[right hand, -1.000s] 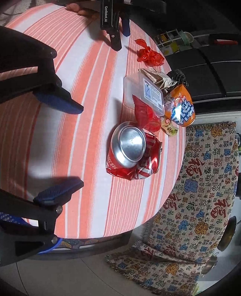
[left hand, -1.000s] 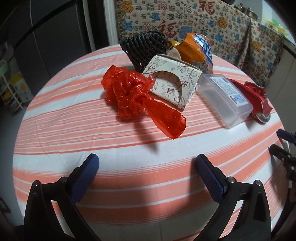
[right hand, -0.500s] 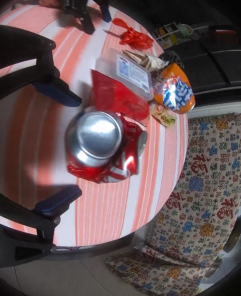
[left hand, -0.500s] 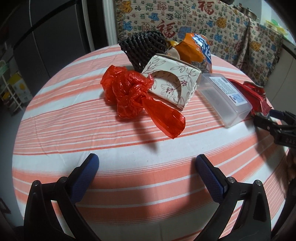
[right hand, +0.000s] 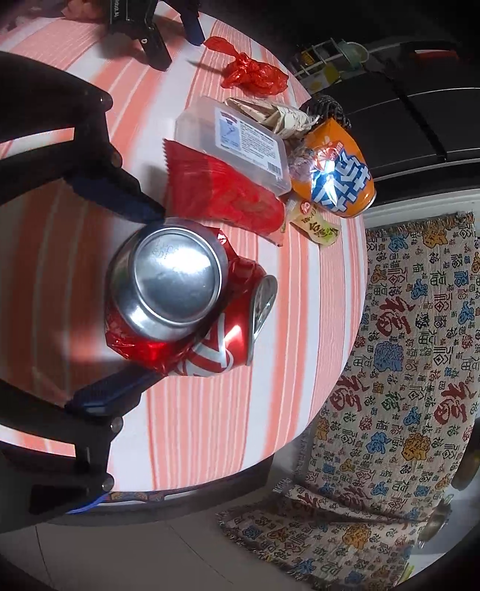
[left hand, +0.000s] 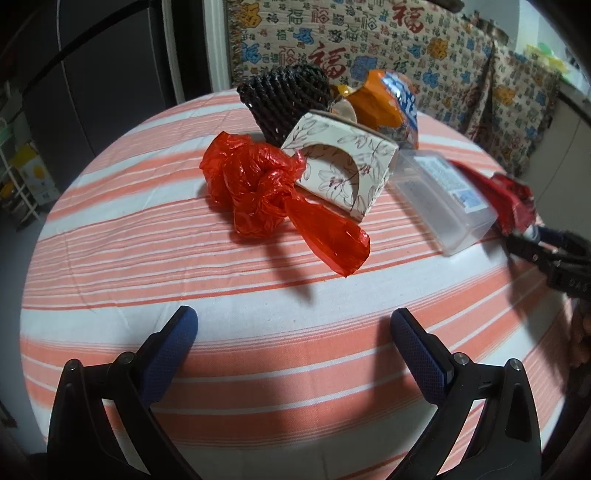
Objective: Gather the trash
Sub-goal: 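Grasp the red plastic bag with the left tool while the right tool grasps the crushed red cola can, then carry the bag and can over the blue wastebasket and open both tools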
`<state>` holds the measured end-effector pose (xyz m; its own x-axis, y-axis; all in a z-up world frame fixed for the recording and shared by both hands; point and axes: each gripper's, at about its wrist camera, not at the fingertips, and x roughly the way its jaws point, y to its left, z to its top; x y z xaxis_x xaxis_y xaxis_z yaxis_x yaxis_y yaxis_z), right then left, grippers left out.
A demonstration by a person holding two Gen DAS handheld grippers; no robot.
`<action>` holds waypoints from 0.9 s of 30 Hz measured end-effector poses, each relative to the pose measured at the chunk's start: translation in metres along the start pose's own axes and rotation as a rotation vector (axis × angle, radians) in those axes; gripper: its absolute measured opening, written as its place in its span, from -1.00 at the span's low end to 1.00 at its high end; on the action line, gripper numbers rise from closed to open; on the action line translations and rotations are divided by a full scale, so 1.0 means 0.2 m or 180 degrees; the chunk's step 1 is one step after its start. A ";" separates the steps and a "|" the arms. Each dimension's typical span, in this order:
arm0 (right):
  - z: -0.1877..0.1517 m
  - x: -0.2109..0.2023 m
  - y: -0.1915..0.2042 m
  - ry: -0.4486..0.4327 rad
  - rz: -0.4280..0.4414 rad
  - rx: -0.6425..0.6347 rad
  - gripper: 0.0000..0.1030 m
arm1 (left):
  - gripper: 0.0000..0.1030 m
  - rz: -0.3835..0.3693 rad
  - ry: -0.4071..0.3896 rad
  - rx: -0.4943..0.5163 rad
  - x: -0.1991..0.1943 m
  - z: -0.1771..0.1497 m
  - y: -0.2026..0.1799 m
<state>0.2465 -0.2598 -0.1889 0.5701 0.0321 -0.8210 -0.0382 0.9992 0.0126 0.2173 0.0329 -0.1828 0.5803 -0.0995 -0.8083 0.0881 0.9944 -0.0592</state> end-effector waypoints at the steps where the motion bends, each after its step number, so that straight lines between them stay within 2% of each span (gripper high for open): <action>1: -0.01 -0.01 0.01 -0.0014 -0.0020 0.0004 0.54 | 0.99 -0.0121 -0.0039 -0.0078 -0.02 0.00 0.03; 6: -0.04 -0.04 0.00 -0.0055 -0.0082 0.0020 0.54 | 0.99 -0.0405 -0.0243 -0.0385 -0.11 0.07 0.16; 9: -0.04 -0.03 -0.01 -0.0035 -0.0110 0.0012 0.54 | 0.99 -0.0547 -0.0228 -0.0503 -0.11 0.18 0.17; 11: -0.04 -0.03 -0.01 -0.0037 -0.0105 0.0013 0.54 | 0.99 -0.0487 -0.0200 -0.0483 -0.07 0.25 0.16; 14: -0.04 -0.04 0.00 -0.0065 -0.0122 0.0006 0.54 | 0.93 -0.0226 -0.0048 -0.0444 0.09 0.32 0.15; 16: -0.05 -0.05 0.00 -0.0110 -0.0122 0.0013 0.54 | 0.41 -0.0125 0.0018 -0.0440 0.16 0.30 0.17; 18: -0.05 -0.07 -0.01 -0.0149 -0.0103 0.0042 0.54 | -0.20 -0.0166 -0.0057 -0.0413 0.15 0.28 0.18; 23: -0.07 -0.11 -0.05 -0.0183 -0.0060 0.0105 0.53 | -0.23 -0.0367 -0.0105 -0.0348 0.07 0.22 0.19; 27: -0.12 -0.11 -0.07 0.0067 0.0140 0.0107 0.57 | -0.23 -0.0528 0.0036 -0.0183 0.00 0.14 0.14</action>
<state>0.2157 -0.2757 -0.1851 0.5512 0.0760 -0.8309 -0.0351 0.9971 0.0679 0.2418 0.0589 -0.1687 0.5524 -0.2623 -0.7912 0.1353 0.9648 -0.2254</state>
